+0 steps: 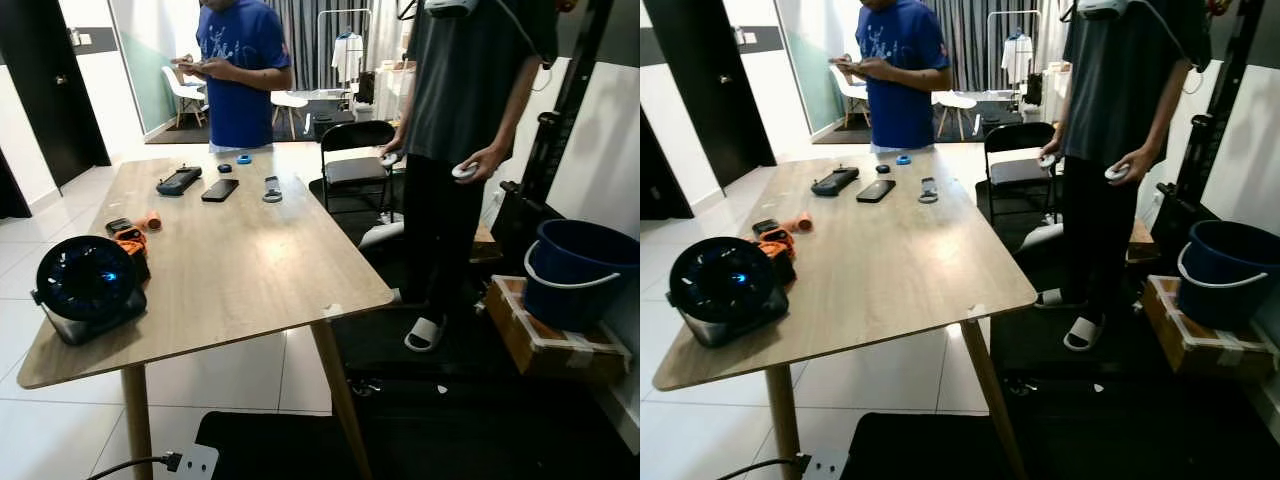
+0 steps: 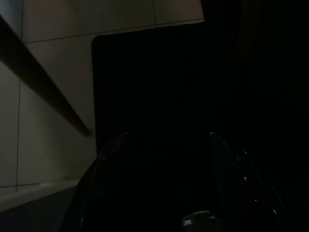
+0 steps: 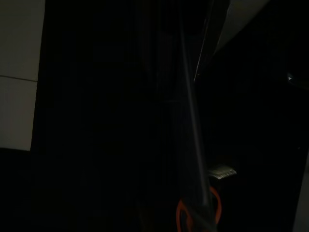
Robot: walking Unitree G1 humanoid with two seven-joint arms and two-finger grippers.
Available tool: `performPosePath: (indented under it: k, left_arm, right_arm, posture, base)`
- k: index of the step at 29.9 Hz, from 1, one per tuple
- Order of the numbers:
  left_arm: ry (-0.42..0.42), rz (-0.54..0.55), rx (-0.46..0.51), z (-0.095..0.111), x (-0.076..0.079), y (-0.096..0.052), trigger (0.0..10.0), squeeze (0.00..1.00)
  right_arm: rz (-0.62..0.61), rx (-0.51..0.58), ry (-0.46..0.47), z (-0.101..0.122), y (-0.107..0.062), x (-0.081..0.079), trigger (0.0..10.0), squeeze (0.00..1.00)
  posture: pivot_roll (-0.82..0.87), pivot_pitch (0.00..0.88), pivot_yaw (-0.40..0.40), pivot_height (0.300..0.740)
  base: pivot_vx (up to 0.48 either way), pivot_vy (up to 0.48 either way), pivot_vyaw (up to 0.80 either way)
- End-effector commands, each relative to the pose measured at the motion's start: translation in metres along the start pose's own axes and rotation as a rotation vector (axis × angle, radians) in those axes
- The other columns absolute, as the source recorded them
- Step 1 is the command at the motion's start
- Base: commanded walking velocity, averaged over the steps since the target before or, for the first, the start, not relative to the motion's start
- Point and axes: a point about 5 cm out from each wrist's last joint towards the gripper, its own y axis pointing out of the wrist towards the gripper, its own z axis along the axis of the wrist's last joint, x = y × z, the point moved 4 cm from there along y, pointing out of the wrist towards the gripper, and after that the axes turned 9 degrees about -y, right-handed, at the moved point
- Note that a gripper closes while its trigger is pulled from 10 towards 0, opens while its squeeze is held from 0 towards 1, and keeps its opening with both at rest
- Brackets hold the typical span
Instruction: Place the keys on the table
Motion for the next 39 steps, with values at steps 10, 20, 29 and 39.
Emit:
performPosePath:
  k: [10, 20, 29, 39]
  left_arm:
    - [0.019, 0.013, -0.015, -0.0019, -0.0034, -0.0004, 10.0, 0.00]
    - [0.008, 0.012, -0.015, -0.0023, -0.0029, -0.0005, 10.0, 0.00]
    - [0.003, 0.017, -0.017, -0.0026, -0.0042, -0.0007, 10.0, 0.00]
    - [-0.006, 0.056, -0.017, -0.0031, -0.0103, -0.0015, 10.0, 0.00]
  right_arm:
    - [-0.001, -0.001, 0.007, 0.0003, 0.0002, 0.0033, 10.0, 0.00]
    - [0.004, 0.003, 0.003, 0.0015, 0.0005, 0.0030, 10.0, 0.00]
    - [0.035, 0.008, -0.022, 0.0027, 0.0009, -0.0025, 10.0, 0.00]
    - [0.026, -0.004, -0.001, 0.0012, 0.0010, -0.0012, 10.0, 0.00]
  posture:
    - [0.05, 0.034, 0.049, 0.740]
    - [0.05, 0.030, 0.048, 0.740]
    - [0.05, 0.032, 0.049, 0.740]
    - [0.05, 0.037, 0.044, 0.740]
  base:
    - [0.062, 0.000, 0.00]
    - [0.332, 0.000, 0.00]
    - [0.332, 0.000, 0.44]
    - [0.179, 0.000, 0.20]
